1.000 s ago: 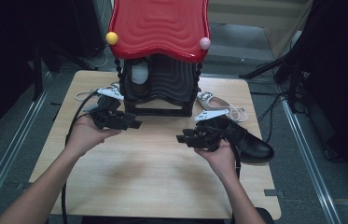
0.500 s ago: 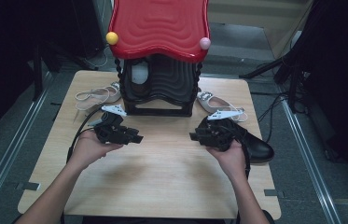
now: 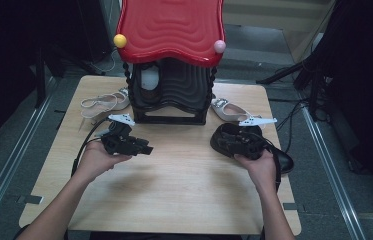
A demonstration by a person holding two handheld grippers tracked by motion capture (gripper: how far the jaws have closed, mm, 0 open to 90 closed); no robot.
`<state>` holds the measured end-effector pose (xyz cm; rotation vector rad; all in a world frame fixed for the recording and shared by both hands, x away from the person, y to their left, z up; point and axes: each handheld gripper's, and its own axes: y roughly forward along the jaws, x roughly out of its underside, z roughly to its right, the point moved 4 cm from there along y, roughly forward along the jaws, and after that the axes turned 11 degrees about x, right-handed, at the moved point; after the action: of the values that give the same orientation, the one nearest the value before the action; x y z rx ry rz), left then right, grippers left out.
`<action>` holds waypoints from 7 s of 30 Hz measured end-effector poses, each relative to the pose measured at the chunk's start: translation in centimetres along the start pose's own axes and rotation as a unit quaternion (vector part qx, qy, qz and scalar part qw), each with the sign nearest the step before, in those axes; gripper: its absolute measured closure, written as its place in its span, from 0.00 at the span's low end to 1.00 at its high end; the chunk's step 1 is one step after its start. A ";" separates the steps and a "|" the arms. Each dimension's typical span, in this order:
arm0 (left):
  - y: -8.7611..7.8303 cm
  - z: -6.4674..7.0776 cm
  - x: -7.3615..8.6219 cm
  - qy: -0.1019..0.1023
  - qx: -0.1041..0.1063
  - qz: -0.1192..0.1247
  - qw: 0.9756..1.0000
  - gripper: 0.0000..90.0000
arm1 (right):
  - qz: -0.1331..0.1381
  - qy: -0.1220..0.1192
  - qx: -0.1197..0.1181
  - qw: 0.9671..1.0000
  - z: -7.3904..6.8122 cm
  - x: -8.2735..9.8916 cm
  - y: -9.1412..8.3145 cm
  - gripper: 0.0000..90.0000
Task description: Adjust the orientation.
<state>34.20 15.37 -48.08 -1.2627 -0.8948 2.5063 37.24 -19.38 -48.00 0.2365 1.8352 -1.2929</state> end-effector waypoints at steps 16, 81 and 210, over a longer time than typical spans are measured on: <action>0.2 -0.1 0.3 -0.003 0.000 -0.005 1.000 0.67 | -0.068 0.021 0.028 0.997 0.9 -1.4 4.3 0.75; -0.5 -1.6 0.7 -0.026 0.004 0.010 1.000 0.75 | -0.130 -0.055 -0.084 0.986 -15.4 -2.1 7.2 0.92; 5.2 2.5 0.6 0.030 0.077 -0.037 0.996 1.00 | -0.049 0.037 0.014 0.998 -4.1 2.1 2.5 1.00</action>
<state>32.34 10.42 -50.43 -1.2247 -0.7063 2.4152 35.19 -15.48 -50.84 0.2149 1.9128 -1.3936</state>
